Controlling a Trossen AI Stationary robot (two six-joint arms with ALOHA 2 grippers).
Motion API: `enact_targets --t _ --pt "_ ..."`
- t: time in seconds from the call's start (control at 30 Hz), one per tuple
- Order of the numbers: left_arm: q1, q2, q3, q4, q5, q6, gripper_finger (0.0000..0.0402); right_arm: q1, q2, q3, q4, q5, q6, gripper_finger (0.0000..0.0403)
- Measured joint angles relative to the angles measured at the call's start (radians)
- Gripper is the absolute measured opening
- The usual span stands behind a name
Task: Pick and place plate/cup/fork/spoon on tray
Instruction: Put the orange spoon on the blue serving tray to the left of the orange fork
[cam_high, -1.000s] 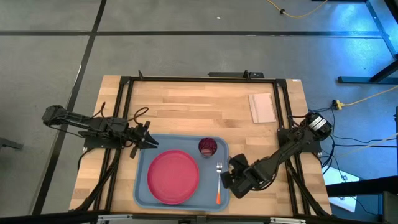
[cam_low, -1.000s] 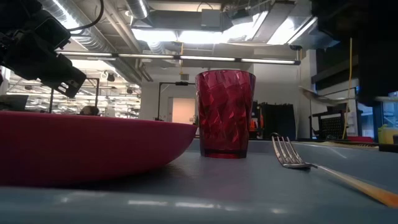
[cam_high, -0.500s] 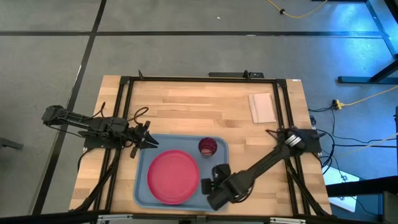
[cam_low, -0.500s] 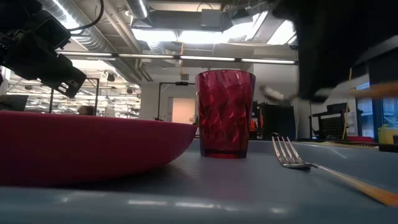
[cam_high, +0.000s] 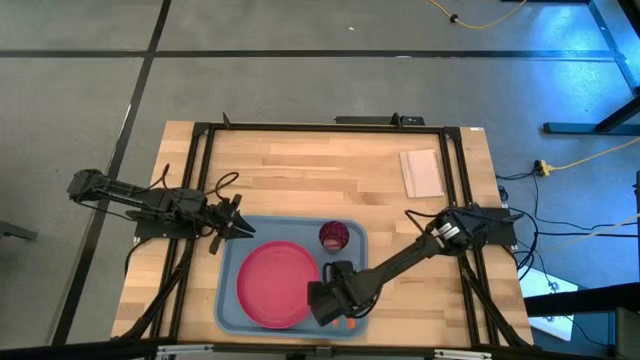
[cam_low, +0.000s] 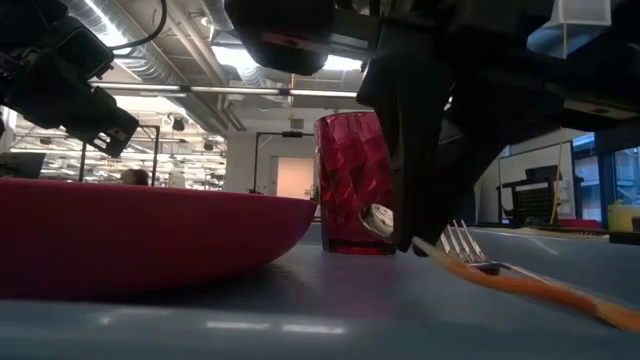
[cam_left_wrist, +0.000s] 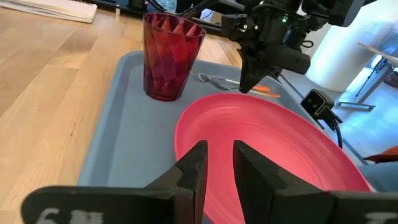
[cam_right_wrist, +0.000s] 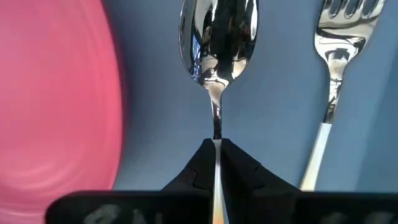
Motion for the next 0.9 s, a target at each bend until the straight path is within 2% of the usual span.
enact_targets --t 0.23,0.5,0.73,0.9 --pt "0.000 0.000 0.000 0.000 0.000 0.000 0.0069 0.006 0.000 0.000 -0.031 0.000 0.014 0.0025" --pt "0.000 0.000 0.000 0.000 0.000 0.000 0.0069 0.008 0.000 0.000 -0.049 0.000 -0.040 0.0067" --pt "0.000 0.000 0.000 0.000 0.000 0.000 0.0069 0.008 0.000 0.000 -0.059 0.002 -0.056 0.0070" --pt "0.000 0.000 0.000 0.000 0.000 0.000 0.0069 0.008 0.000 -0.001 -0.029 0.051 -0.083 0.0068"
